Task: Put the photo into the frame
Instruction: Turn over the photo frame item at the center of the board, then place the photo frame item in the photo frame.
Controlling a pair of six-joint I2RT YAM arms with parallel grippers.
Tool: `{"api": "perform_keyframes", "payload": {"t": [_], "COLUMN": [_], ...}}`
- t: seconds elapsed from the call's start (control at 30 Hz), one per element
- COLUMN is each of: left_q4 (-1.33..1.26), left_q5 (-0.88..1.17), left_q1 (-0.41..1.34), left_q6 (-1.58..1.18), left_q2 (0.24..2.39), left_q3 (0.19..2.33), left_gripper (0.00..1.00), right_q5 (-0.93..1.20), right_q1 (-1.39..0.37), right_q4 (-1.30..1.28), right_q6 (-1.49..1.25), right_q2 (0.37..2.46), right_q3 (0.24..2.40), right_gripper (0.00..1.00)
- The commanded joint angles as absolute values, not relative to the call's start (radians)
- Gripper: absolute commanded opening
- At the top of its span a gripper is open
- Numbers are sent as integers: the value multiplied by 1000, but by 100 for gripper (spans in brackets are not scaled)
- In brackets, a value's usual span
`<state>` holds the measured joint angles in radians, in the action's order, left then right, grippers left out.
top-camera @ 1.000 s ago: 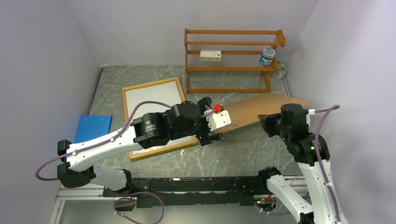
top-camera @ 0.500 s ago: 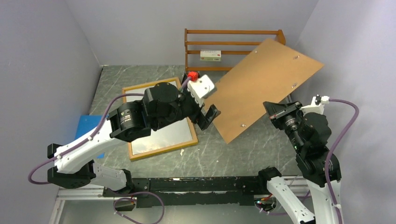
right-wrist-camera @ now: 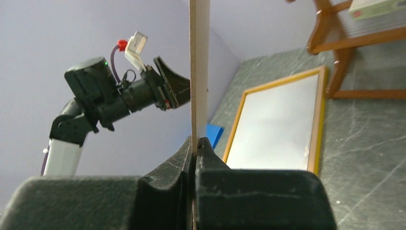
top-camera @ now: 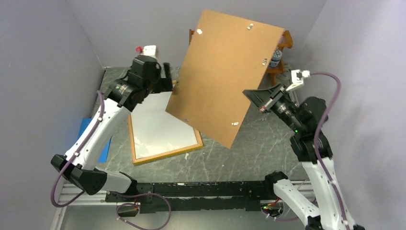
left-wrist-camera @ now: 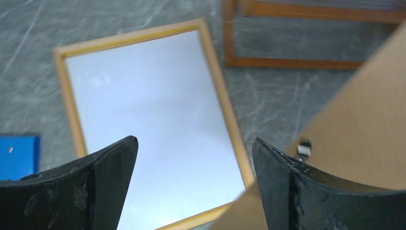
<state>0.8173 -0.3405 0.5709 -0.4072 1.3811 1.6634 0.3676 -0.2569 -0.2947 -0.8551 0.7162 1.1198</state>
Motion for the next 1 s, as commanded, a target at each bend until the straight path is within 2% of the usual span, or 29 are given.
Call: {"api": "perform_keyframes", "payload": {"t": [0.0,0.13,0.37,0.57,0.77,0.87,0.97], "left_q4": [879,906,901,863,843,805,761], "left_q5": [-326,-275,-146,17,125,153,194], "left_q1": [399,213,-58,-233,-368,-376,-378], "left_q6": [-503,-519,-541,-601,-606,-592,-581], "left_q2": [1276,1233,1220,1301,1401,1432,1481], "left_q3": [1637,1569,1428,1331,1291,1259,1226], "left_gripper": [94,94,94,94,94,88,76], "right_q5": [568,626,607,628,630,611,627], "right_q1": [-261,-302,-447,-541,-570,-579,-583], "right_q4": [-13,46,79,115,83,54,42], "right_q6": [-896,-909,-852,-837,-838,-863,-890], "right_q2": [795,884,1047,1248,1497,1615,1725], "right_q3": [1109,1090,1105,1163,1315,1392,1467], "right_gripper": [0,0,0,0,0,0,0]}}
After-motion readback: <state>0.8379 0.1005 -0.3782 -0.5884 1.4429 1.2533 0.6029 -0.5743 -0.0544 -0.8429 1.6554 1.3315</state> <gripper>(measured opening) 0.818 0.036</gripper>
